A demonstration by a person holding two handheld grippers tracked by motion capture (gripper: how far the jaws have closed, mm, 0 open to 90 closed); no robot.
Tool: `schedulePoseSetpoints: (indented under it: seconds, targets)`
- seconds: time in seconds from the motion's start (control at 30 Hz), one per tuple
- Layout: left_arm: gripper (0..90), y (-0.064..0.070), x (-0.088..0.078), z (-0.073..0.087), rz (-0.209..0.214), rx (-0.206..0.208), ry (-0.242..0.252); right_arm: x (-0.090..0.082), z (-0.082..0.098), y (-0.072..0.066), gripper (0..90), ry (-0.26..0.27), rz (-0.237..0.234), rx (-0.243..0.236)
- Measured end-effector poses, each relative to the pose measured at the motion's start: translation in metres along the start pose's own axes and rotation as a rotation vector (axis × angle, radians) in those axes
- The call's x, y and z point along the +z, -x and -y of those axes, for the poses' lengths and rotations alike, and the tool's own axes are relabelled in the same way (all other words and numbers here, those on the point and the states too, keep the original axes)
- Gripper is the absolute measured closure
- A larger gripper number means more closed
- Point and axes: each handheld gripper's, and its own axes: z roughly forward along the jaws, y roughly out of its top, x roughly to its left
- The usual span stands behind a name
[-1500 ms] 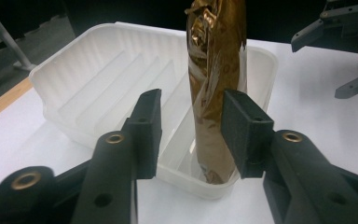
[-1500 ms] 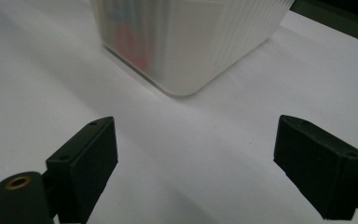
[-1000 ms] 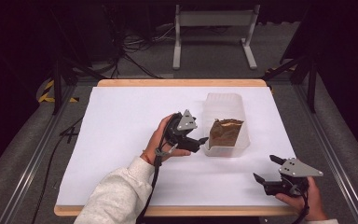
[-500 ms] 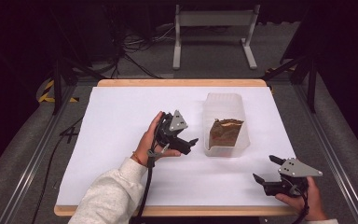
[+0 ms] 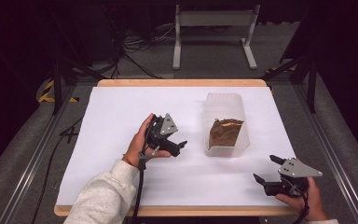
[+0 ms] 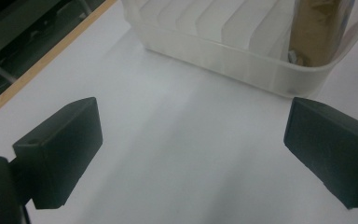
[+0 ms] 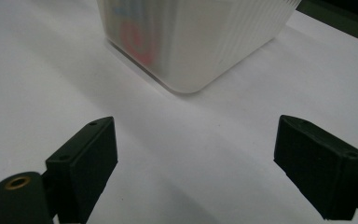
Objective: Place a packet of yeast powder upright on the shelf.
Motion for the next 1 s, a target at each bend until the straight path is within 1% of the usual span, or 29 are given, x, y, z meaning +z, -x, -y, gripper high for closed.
schedulePoseSetpoints:
  seconds: [0.23, 0.3, 0.4, 0.5, 0.53, 0.6, 0.67, 0.77, 0.87, 0.93, 0.97, 1.0]
  targets:
    - [4.8, -0.002, -0.004, 0.009, -0.026, 0.019, -0.018, 0.000, -0.001, -0.001, 13.9, -0.001, 0.004, -0.010]
    - [4.8, -0.003, -0.006, 0.012, -0.022, 0.016, -0.018, 0.000, -0.001, -0.001, 13.9, -0.004, 0.004, -0.011]
    - [5.3, -0.005, -0.010, 0.017, -0.037, 0.026, -0.031, 0.001, -0.001, -0.001, 13.9, -0.005, 0.003, -0.018]
    - [5.4, -0.006, -0.013, 0.024, -0.027, 0.019, -0.045, 0.002, -0.002, -0.001, 13.9, -0.009, 0.002, -0.021]
    - [5.4, -0.006, -0.015, 0.026, -0.029, 0.023, -0.045, 0.002, -0.002, -0.002, 13.8, -0.008, -0.001, -0.025]
    - [5.3, -0.007, -0.017, 0.031, -0.023, 0.015, -0.050, 0.003, -0.002, -0.002, 13.8, -0.011, 0.000, -0.027]
    - [5.1, -0.008, -0.020, 0.036, -0.032, 0.013, -0.048, 0.003, -0.002, -0.002, 13.7, -0.014, 0.000, -0.031]
    - [5.3, -0.008, -0.025, 0.043, -0.042, 0.019, -0.062, 0.003, -0.003, -0.002, 13.6, -0.013, 0.003, -0.034]
    - [5.2, -0.010, -0.030, 0.051, -0.047, 0.013, -0.074, 0.002, -0.003, -0.002, 13.6, -0.017, 0.008, -0.040]
    - [5.1, -0.010, -0.033, 0.055, -0.059, 0.021, -0.088, 0.002, -0.002, -0.001, 13.6, -0.014, 0.012, -0.041]
    - [5.0, -0.010, -0.033, 0.055, -0.059, 0.021, -0.088, 0.002, -0.002, -0.001, 13.6, -0.014, 0.012, -0.041]
    - [5.0, -0.012, -0.037, 0.059, -0.064, 0.015, -0.089, 0.001, -0.003, -0.001, 13.5, -0.015, 0.016, -0.043]
